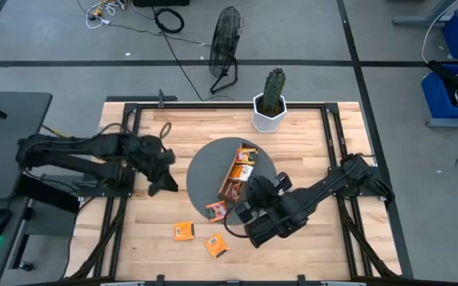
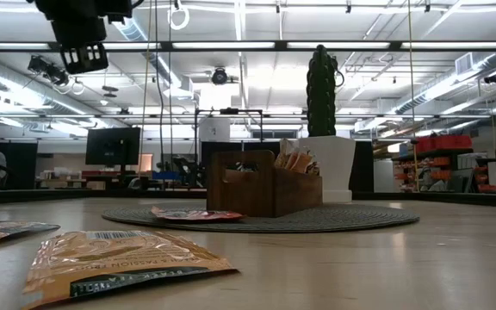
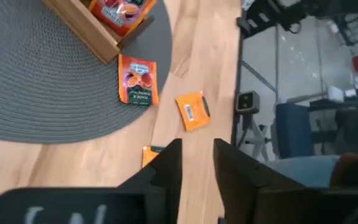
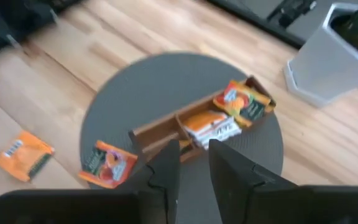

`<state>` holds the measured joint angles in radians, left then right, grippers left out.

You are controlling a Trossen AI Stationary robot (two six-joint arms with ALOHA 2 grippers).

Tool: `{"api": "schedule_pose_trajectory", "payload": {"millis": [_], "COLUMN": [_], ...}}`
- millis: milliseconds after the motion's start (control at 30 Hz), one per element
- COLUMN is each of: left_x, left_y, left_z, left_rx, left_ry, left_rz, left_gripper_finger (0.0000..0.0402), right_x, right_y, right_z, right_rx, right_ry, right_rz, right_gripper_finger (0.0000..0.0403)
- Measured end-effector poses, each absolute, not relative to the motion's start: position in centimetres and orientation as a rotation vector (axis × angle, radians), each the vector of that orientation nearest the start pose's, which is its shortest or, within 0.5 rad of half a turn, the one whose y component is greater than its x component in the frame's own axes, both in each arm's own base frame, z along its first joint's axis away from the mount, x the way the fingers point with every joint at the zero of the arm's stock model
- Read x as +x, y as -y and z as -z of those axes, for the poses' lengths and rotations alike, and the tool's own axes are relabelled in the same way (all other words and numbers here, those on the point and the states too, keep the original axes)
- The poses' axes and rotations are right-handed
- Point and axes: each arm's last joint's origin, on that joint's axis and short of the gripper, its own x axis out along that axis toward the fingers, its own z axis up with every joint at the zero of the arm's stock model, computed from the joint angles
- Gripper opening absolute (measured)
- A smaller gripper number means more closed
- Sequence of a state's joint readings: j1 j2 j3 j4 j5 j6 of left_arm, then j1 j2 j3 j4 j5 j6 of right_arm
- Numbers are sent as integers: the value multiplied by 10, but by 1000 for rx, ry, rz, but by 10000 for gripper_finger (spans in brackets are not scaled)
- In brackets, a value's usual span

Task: Pick & Place Tea
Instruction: Put the red tea bag into the bottom section of the wooden organizer

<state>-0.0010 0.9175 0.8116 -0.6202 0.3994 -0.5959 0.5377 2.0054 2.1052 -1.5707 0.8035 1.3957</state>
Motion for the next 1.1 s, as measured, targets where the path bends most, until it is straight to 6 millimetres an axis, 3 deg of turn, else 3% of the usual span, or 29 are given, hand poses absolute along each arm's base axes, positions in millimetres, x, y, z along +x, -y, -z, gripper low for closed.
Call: {"api": "schedule_pose_trajectory", "payload": {"millis": [133,367,467,600,767,1100], "left_x": [197,210,203,190,176,154], "left_y": [27,58,73,97,120,175], "left_z": [-278,-287,-286,-282,-264,-227], "left_rx": [-666,-661,-727,-787,-880,-971], "left_ry": [-804,-555,-513,-538,-607,-714], "left_rz": [156,-38,-157,-185,-311,-375], "left_gripper_finger": [136,181,185,186,186,164], "right_x": [321,298,294,291,291,292], "right_y": [-174,-169,-167,-166,-166,-166], "right_z": [-359,-388,-393,-397,-397,-397], "right_rx": [324,301,279,235,177,158], "right_ry": [-657,-587,-590,-585,-610,-613], "right_rz": [849,795,777,766,746,742], "right_gripper_finger": [90,90,90,90,90,90]}}
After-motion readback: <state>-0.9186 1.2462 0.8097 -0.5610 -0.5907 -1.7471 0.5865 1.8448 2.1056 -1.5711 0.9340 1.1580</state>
